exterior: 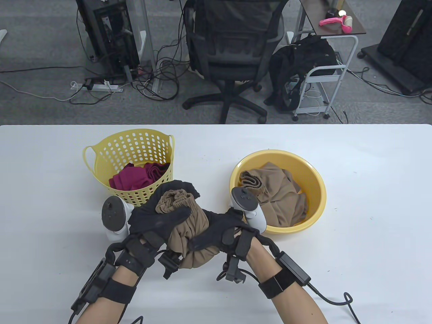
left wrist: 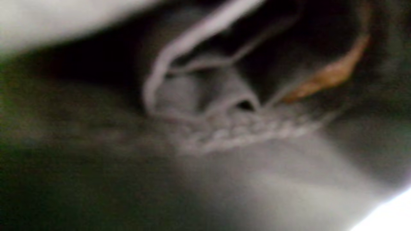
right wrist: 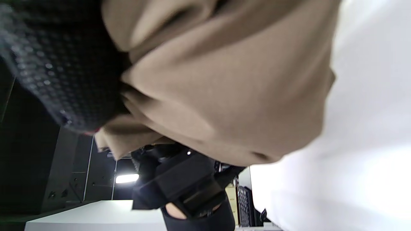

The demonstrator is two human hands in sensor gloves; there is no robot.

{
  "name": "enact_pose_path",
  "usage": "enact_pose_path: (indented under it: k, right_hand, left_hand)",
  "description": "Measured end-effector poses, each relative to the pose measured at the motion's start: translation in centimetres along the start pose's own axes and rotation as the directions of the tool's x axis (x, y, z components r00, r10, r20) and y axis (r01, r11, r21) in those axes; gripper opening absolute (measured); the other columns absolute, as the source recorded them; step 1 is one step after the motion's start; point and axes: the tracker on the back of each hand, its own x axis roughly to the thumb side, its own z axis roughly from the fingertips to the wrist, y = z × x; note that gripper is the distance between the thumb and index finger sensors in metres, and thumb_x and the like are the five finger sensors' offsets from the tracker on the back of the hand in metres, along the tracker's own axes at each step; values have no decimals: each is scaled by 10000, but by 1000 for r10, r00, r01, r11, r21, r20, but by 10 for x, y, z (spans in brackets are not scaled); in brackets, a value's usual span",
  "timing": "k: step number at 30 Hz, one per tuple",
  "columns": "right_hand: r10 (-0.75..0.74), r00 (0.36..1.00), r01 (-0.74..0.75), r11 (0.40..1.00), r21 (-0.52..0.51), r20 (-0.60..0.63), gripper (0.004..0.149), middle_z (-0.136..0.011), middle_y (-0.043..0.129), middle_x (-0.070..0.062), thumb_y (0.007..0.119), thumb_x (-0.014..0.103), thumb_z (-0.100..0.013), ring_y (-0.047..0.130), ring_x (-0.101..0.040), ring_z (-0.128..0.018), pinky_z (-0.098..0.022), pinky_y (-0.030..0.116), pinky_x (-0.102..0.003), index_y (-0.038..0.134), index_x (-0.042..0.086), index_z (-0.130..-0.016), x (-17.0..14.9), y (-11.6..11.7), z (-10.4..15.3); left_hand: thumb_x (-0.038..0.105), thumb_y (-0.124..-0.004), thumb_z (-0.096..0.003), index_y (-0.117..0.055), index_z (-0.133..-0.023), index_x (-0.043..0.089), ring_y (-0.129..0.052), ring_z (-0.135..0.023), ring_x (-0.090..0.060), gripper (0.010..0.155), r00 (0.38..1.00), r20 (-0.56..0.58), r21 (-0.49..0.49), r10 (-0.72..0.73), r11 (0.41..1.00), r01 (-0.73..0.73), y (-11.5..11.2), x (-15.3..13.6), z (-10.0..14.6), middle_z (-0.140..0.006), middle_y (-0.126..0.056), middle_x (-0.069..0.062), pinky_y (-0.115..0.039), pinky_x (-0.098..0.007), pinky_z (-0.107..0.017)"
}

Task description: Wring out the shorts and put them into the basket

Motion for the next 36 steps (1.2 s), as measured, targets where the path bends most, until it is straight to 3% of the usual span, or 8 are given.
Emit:
enact_pose_path:
  k: [10,17,29,36]
  right_hand:
    - [124,992,-121,976,-181,6,780,-697,855,-3,1077,486,-339,936,-195,-466,-261,797,-253,662,101,-876,8,0,5]
    - [269,961,-274,926,-261,-55,734,-634,878,16,1093,453,-322,947,-163,-385,-213,791,-247,699,107,-836,16,-3,11]
    - [615,757,-651,685,-326,-220,683,-564,898,26,1096,432,-301,949,-149,-317,-188,806,-272,741,106,-785,34,5,14]
    - [795,535,-832,439,-339,-285,664,-543,909,25,1094,433,-297,957,-132,-285,-167,819,-263,762,101,-767,43,15,14]
  left_hand:
    - [544,-873,-547,-536,-1036,252,-784,-973,-433,662,995,-53,32,-89,995,91,0,-3,2,-1091,-669,-131,-596,-698,-691]
    - [557,-806,-580,-470,-1052,193,-795,-918,-426,684,972,-94,2,-213,977,214,-2,-5,3,-1075,-655,-160,-596,-708,-675]
    - [555,-803,-589,-504,-1016,176,-907,-774,-389,644,915,-162,-2,-370,927,375,-5,-12,6,-984,-728,-174,-713,-648,-607]
    - [558,-792,-597,-521,-1003,162,-958,-699,-371,628,866,-203,-7,-456,885,465,-8,-14,8,-938,-763,-184,-760,-609,-560]
